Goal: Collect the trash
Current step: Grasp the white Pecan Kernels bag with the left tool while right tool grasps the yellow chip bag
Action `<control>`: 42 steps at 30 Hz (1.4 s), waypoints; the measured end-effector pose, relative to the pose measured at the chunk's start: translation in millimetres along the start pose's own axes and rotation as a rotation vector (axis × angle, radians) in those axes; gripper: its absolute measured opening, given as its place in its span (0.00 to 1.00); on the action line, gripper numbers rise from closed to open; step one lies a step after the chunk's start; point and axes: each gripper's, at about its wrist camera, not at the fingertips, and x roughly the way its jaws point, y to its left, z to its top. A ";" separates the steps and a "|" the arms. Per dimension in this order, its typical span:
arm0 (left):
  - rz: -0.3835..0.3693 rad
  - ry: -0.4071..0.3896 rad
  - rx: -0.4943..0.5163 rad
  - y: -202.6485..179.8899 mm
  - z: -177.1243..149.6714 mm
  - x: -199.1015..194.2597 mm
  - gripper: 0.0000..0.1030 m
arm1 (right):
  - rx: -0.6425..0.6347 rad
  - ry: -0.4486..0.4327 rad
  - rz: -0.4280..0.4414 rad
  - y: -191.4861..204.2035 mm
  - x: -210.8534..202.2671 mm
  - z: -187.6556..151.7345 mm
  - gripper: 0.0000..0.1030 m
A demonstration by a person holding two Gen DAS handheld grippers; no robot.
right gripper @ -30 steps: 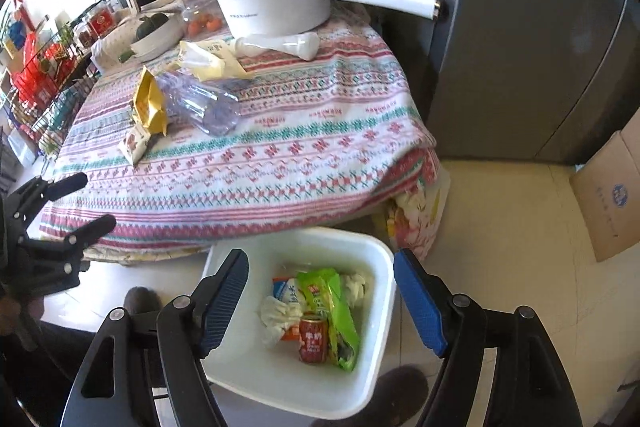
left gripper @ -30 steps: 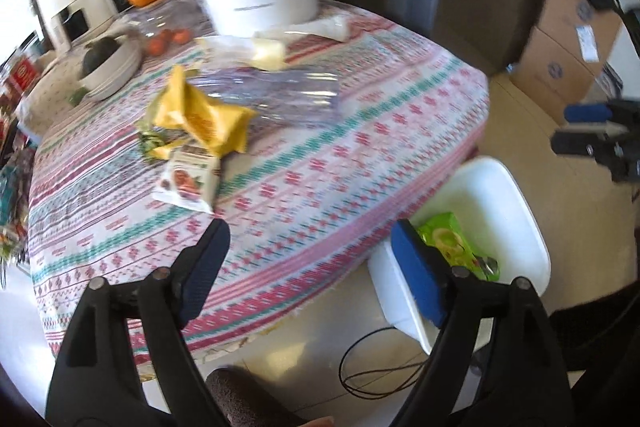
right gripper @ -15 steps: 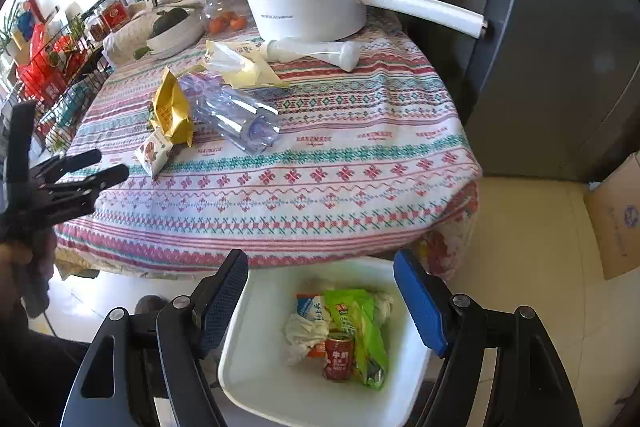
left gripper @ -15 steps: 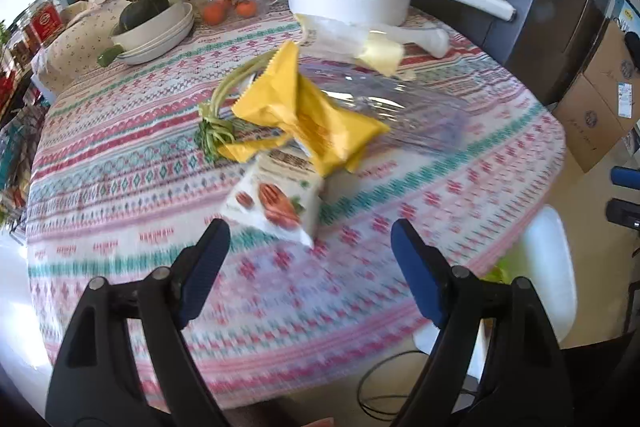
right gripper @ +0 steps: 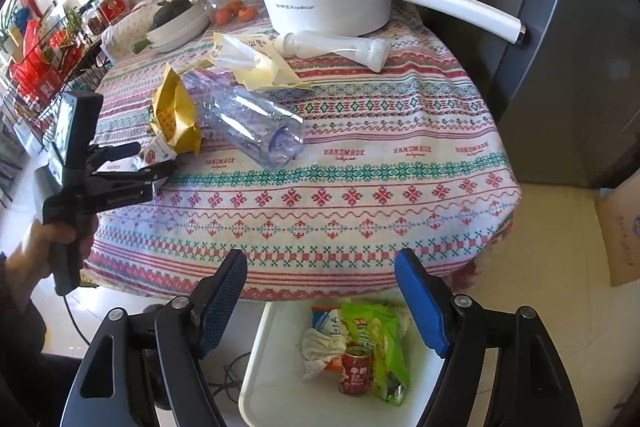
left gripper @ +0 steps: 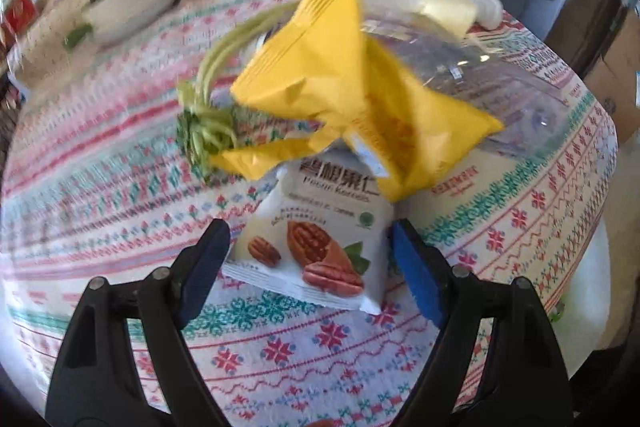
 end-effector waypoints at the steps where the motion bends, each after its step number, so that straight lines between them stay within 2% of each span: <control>1: 0.001 -0.011 -0.010 1.8 -2.4 1.0 0.79 | 0.000 0.003 -0.001 0.6 1.3 0.1 0.76; 9: -0.001 -0.027 0.018 -2.6 -14.6 -9.8 0.68 | -0.015 0.028 -0.013 3.7 10.0 -0.5 0.76; 20: 0.014 0.020 0.102 -3.2 -52.6 -48.2 0.66 | -0.037 0.017 0.003 26.7 15.6 11.1 0.76; 26: 0.041 0.040 0.114 10.4 -74.3 -68.8 0.66 | -0.076 0.008 0.042 62.7 31.7 25.4 0.76; 36: 0.130 -0.004 0.048 44.1 -82.2 -95.6 0.66 | -0.215 -0.068 0.060 135.5 71.6 54.7 0.75; 40: 0.146 0.003 0.016 50.5 -80.7 -97.9 0.66 | -0.266 -0.080 0.062 161.5 86.7 71.0 0.62; 42: 0.139 0.004 0.002 53.7 -79.5 -98.8 0.66 | -0.289 -0.086 0.069 173.7 93.8 80.8 0.61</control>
